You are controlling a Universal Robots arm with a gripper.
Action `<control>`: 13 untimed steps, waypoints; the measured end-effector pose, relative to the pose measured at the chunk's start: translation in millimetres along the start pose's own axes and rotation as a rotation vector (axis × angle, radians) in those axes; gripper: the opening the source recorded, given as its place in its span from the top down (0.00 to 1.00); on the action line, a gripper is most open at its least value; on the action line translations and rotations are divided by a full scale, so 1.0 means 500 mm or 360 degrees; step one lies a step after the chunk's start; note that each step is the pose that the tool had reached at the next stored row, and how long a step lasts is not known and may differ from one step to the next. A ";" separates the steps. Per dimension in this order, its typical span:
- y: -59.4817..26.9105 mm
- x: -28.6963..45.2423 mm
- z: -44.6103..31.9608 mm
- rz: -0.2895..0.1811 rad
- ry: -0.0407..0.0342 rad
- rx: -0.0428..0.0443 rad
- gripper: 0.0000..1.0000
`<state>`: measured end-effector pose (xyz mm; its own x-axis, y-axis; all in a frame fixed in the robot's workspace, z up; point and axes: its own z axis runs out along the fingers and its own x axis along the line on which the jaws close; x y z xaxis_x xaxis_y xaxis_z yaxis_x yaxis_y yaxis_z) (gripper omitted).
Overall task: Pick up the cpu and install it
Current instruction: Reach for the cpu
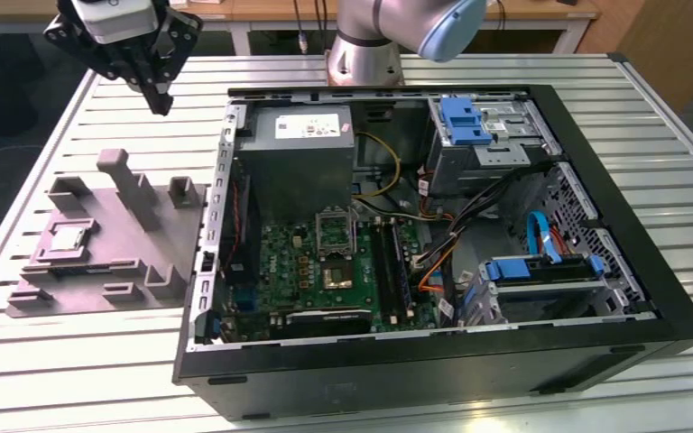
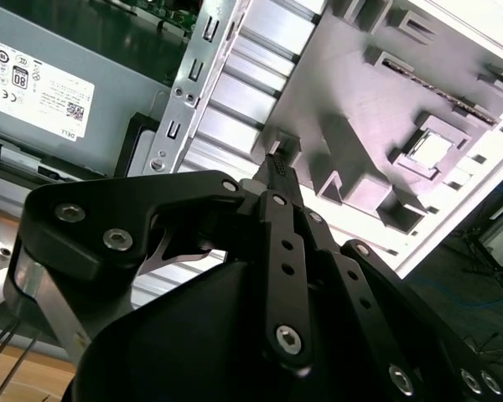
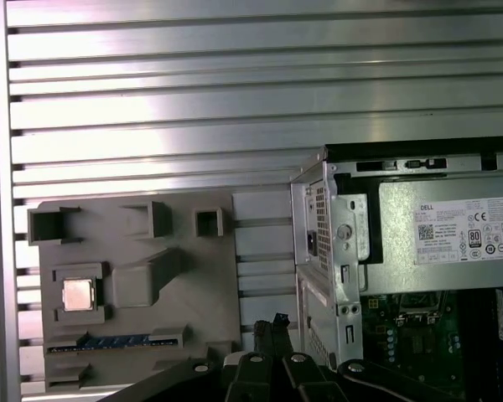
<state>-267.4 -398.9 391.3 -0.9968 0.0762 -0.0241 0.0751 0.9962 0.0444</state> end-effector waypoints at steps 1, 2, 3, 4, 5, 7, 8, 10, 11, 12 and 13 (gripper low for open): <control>0.000 0.002 0.000 0.0000 0.0000 0.0000 0.89; 0.000 0.003 0.000 0.0000 0.0000 0.0000 0.89; 0.000 0.005 0.000 0.0000 0.0000 0.0000 0.89; 0.000 0.005 0.000 0.0000 0.0000 0.0000 0.89; 0.000 0.006 0.000 0.0000 0.0000 0.0000 0.89; -0.001 0.007 0.000 0.0000 0.0000 0.0000 0.89; -0.001 0.008 0.000 0.0000 0.0000 0.0000 0.89; -0.001 0.009 0.000 0.0000 0.0000 0.0000 0.89; -0.001 0.009 0.000 0.0000 0.0000 0.0000 0.89; -0.001 0.009 0.000 0.0000 0.0000 0.0000 0.89; -0.001 0.010 0.001 0.0000 0.0000 0.0000 0.89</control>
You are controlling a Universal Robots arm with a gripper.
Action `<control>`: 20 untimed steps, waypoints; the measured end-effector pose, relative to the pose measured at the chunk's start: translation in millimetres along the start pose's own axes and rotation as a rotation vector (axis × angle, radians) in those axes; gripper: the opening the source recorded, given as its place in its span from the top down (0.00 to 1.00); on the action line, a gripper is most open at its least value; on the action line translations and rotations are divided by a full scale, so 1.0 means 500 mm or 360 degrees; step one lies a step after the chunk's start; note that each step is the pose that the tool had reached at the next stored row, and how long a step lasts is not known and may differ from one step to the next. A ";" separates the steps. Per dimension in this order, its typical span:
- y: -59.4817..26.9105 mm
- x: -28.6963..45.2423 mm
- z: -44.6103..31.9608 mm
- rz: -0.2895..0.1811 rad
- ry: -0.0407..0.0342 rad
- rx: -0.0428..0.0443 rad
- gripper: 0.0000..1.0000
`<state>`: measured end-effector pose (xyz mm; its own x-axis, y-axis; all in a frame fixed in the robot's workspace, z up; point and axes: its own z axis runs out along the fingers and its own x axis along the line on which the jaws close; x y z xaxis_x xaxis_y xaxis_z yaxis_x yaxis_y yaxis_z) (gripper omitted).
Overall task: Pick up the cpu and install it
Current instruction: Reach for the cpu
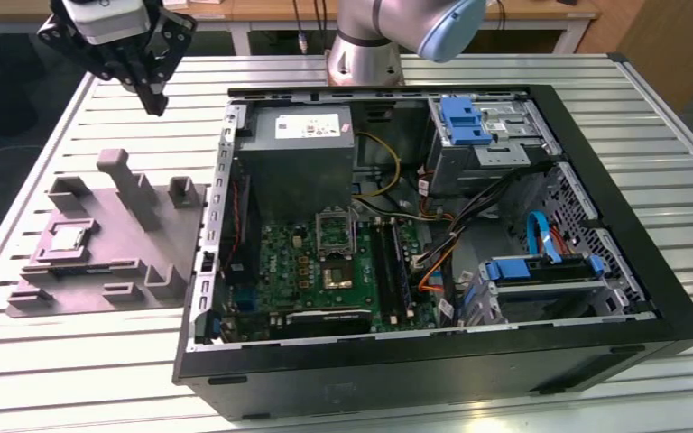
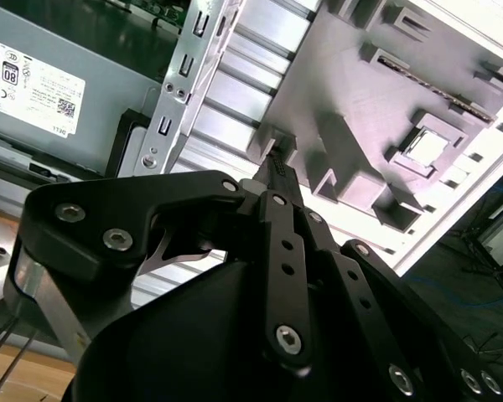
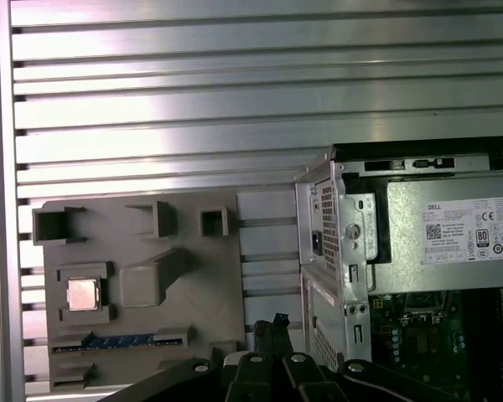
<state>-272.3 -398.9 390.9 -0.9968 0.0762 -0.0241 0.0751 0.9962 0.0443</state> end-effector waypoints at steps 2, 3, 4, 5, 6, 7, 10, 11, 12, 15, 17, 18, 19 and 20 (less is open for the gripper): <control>0.000 0.001 0.000 0.0000 0.0000 0.0000 0.89; 0.000 0.001 0.000 0.0000 0.0000 0.0000 0.89; 0.000 0.002 0.000 0.0000 0.0000 0.0000 0.89; 0.000 0.002 0.000 0.0000 0.0000 0.0000 0.89; 0.000 0.003 0.000 0.0000 0.0000 0.0000 0.89; 0.000 0.003 0.000 0.0000 0.0000 0.0000 0.89; 0.000 0.005 0.000 0.0000 0.0000 0.0000 0.89; 0.000 0.005 0.001 0.0000 0.0000 0.0000 0.89; 0.000 0.006 0.001 0.0000 0.0000 0.0000 0.89; -0.001 0.007 0.001 0.0000 0.0000 0.0000 0.89; -0.001 0.007 0.001 0.0000 0.0000 0.0000 0.89; -0.001 0.008 0.001 0.0000 0.0000 0.0000 0.89; -0.001 0.008 0.001 0.0000 0.0000 0.0000 0.89; -0.001 0.008 0.001 0.0000 0.0000 0.0000 0.89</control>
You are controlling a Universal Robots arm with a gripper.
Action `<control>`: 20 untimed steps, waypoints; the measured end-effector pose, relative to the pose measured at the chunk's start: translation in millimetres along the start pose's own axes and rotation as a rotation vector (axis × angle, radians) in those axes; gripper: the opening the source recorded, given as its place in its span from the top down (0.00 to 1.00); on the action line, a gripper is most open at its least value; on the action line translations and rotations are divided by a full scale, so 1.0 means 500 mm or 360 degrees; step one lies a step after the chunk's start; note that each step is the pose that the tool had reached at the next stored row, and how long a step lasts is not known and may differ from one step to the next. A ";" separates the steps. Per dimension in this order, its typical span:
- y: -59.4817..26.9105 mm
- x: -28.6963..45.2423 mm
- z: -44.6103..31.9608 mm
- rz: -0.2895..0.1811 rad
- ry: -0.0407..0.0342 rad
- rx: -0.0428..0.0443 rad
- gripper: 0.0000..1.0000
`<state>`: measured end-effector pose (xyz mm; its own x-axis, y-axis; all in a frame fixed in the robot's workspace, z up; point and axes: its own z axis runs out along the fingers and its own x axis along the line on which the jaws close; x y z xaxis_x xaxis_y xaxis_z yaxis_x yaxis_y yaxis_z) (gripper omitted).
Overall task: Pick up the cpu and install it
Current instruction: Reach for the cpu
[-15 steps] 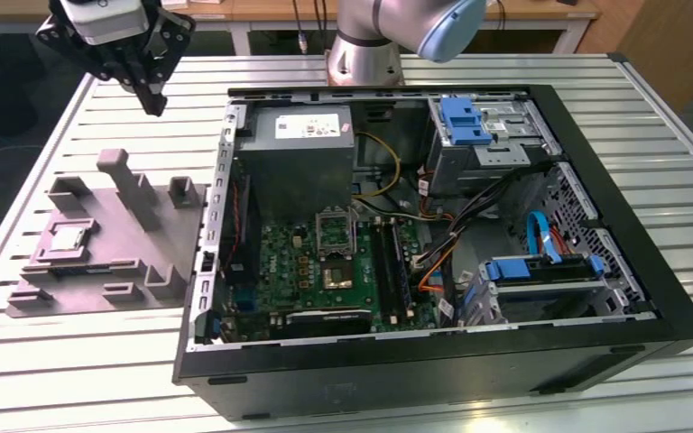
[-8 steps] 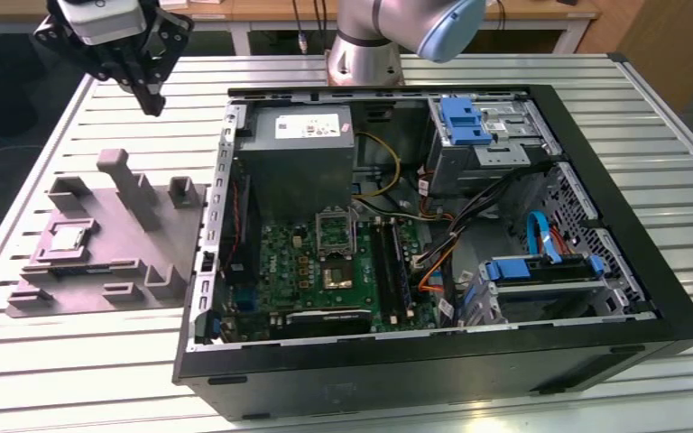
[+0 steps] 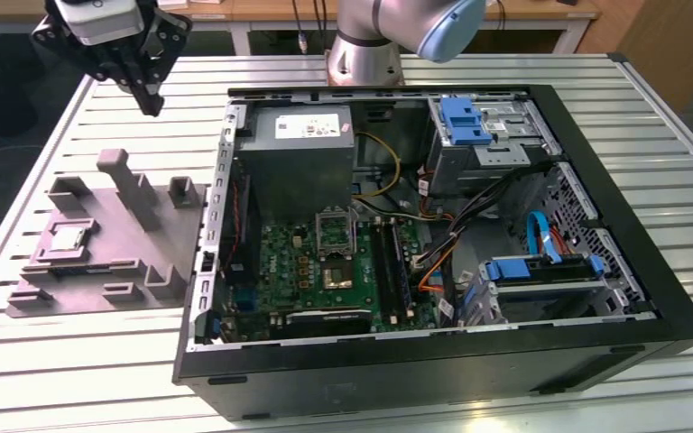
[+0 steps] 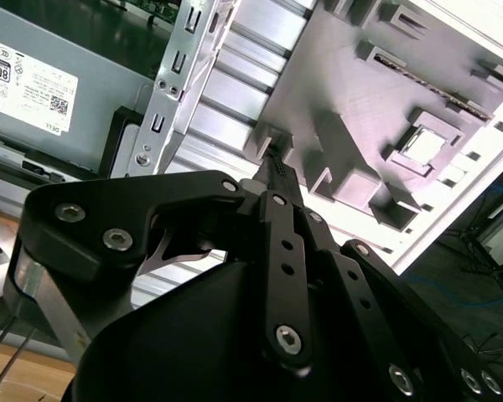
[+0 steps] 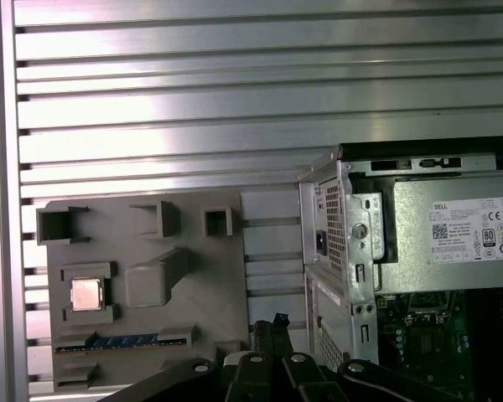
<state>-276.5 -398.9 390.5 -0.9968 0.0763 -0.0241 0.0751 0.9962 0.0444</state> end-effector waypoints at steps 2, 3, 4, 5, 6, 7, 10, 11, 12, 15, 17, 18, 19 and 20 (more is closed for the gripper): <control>0.000 0.001 0.000 0.0000 0.0000 0.0000 0.89; 0.000 0.001 0.000 0.0000 0.0000 0.0000 0.89; 0.000 0.002 0.000 0.0000 0.0000 0.0000 0.89; 0.000 0.002 0.000 0.0000 0.0000 0.0000 0.89; 0.000 0.003 0.000 0.0000 0.0000 0.0000 0.89; 0.000 0.003 0.000 0.0000 0.0000 0.0000 0.89; 0.000 0.004 0.000 0.0000 0.0000 0.0000 0.89; 0.000 0.005 0.000 0.0000 0.0000 0.0000 0.89; 0.000 0.005 0.000 0.0000 0.0000 0.0000 0.89; -0.001 0.007 0.000 0.0000 0.0000 0.0000 0.89; -0.001 0.008 0.000 0.0000 0.0000 0.0000 0.89; -0.001 0.008 0.000 0.0000 0.0000 0.0000 0.89; -0.001 0.008 0.000 0.0000 0.0000 0.0000 0.89; -0.001 0.009 0.000 0.0000 0.0000 0.0000 0.89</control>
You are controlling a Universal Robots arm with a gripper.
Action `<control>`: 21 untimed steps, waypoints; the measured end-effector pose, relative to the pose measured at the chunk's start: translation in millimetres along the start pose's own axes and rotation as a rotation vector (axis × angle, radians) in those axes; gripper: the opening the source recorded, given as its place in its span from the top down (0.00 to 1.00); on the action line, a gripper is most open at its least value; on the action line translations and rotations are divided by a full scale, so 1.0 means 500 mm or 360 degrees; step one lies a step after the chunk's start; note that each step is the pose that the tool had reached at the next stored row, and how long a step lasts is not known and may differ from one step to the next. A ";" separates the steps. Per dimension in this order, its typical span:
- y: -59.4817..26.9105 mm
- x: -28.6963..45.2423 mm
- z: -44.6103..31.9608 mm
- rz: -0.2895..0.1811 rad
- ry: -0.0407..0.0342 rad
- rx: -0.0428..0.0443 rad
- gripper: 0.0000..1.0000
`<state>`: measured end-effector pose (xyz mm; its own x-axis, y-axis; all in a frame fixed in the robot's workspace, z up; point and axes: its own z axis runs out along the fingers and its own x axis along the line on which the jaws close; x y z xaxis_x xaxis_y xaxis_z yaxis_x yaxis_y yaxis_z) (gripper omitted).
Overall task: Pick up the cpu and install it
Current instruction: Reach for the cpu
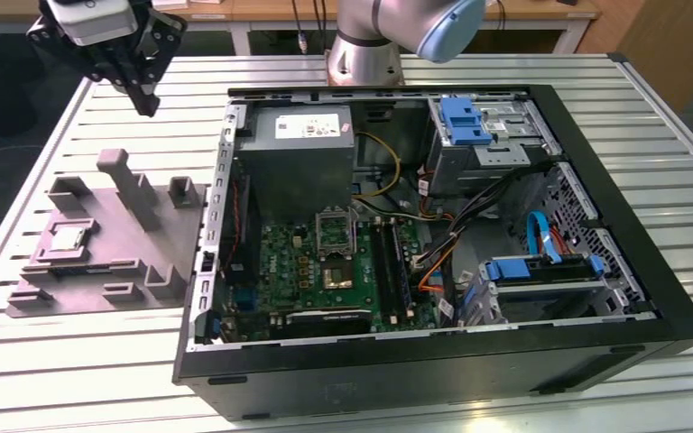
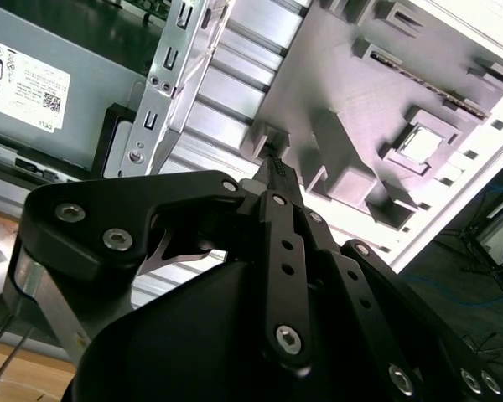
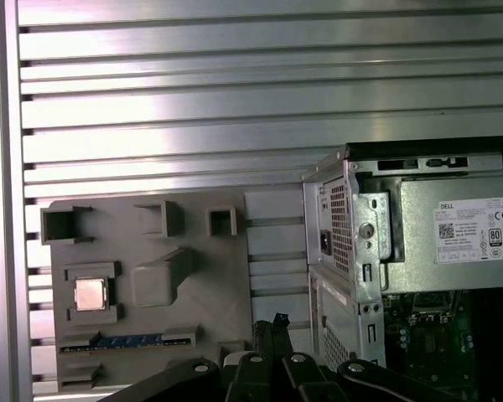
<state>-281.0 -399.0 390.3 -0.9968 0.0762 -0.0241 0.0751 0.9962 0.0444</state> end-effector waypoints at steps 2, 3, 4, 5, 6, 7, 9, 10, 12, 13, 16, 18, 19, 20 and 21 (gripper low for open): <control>0.000 0.001 0.000 0.0000 0.0000 0.0000 0.89; 0.000 0.001 0.000 0.0000 0.0000 0.0000 0.89; 0.000 0.002 0.000 0.0000 0.0000 0.0000 0.89; 0.000 0.002 0.000 0.0000 0.0000 0.0000 0.89; 0.000 0.003 0.000 0.0000 0.0000 0.0000 0.89; 0.000 0.003 0.000 0.0000 0.0000 0.0000 0.89; 0.000 0.004 0.000 0.0000 0.0000 0.0000 0.89; 0.000 0.005 0.000 0.0000 0.0000 0.0000 0.89; 0.000 0.006 0.000 0.0000 0.0000 0.0000 0.89; 0.000 0.006 0.000 0.0000 0.0000 0.0000 0.89; -0.001 0.012 0.000 0.0000 0.0000 0.0000 0.89; -0.001 0.012 0.000 0.0000 0.0000 0.0000 0.89; -0.001 0.013 0.000 0.0000 0.0000 0.0000 0.89; -0.001 0.013 0.000 0.0000 0.0000 0.0000 0.89; -0.001 0.013 0.000 0.0000 0.0000 0.0000 0.89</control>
<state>-287.5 -398.9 390.2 -0.9968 0.0763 -0.0241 0.0751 0.9962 0.0444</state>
